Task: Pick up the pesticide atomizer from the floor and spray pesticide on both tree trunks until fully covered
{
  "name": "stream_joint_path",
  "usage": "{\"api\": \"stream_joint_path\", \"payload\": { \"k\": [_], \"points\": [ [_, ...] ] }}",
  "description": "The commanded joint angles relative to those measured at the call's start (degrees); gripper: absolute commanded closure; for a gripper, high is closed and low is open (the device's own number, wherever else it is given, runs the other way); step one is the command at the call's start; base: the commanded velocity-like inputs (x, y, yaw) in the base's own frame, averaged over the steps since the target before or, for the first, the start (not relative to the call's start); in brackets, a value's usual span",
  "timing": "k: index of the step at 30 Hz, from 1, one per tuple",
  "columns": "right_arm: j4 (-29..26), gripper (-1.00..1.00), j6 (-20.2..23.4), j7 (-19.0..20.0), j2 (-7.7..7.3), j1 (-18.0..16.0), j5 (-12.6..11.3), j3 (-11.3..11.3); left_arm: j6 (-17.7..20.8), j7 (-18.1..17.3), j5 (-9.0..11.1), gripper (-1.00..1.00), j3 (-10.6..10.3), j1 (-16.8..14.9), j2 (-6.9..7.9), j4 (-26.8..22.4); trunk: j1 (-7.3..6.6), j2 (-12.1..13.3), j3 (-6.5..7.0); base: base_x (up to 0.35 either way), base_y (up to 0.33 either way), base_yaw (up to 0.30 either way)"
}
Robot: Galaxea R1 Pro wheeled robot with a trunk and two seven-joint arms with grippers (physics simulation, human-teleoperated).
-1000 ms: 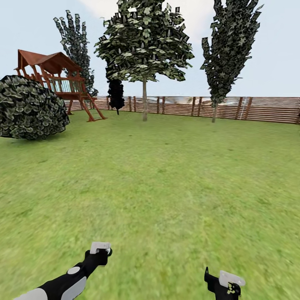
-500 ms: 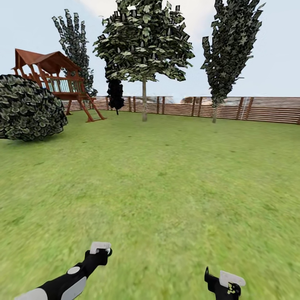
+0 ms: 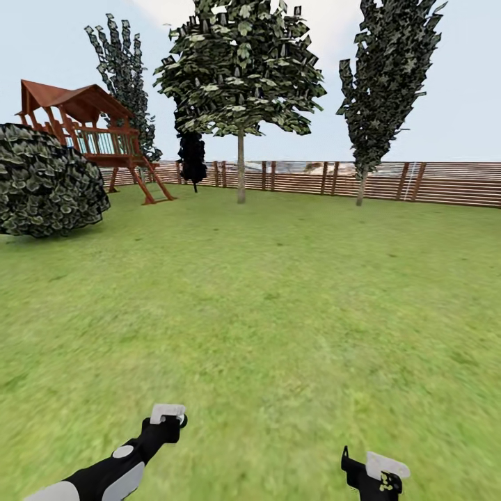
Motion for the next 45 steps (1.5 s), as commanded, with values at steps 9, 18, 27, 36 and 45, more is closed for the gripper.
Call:
{"api": "stream_joint_path", "payload": {
  "k": [9, 18, 27, 36, 45],
  "points": [
    [-0.02, -1.00, -0.32, -0.34, -0.09, -0.09, -0.64, 0.48, -0.29, 0.15, 0.53, 1.00, -0.47, -0.07, 0.05, -0.10, 0.06, -0.11, -0.11, 0.334, 0.000, 0.000],
    [-0.02, -1.00, -0.31, -0.34, -0.12, -0.09, -0.61, 0.48, -0.29, 0.07, 0.53, 1.00, -0.47, -0.05, -0.18, -0.09, 0.06, -0.11, -0.11, 0.334, 0.000, 0.000],
    [-0.02, -1.00, -0.31, -0.32, -0.08, -0.09, -0.61, 0.53, -0.29, 0.07, 0.53, 1.00, -0.47, -0.12, -0.25, -0.09, 0.06, -0.11, -0.11, 0.334, 0.000, 0.000],
    [-0.02, -1.00, -0.38, -0.27, -0.14, -0.09, -0.60, 0.45, -0.29, 0.07, 0.51, 1.00, -0.47, -0.08, -0.28, -0.09, 0.06, -0.11, -0.11, 0.334, 0.000, 0.000],
    [-0.02, -1.00, -0.40, -0.25, -0.15, -0.09, -0.59, 0.45, -0.29, 0.07, 0.53, 1.00, -0.47, -0.03, -0.30, -0.09, 0.06, -0.11, -0.11, 0.334, 0.000, 0.000]
  ]
}}
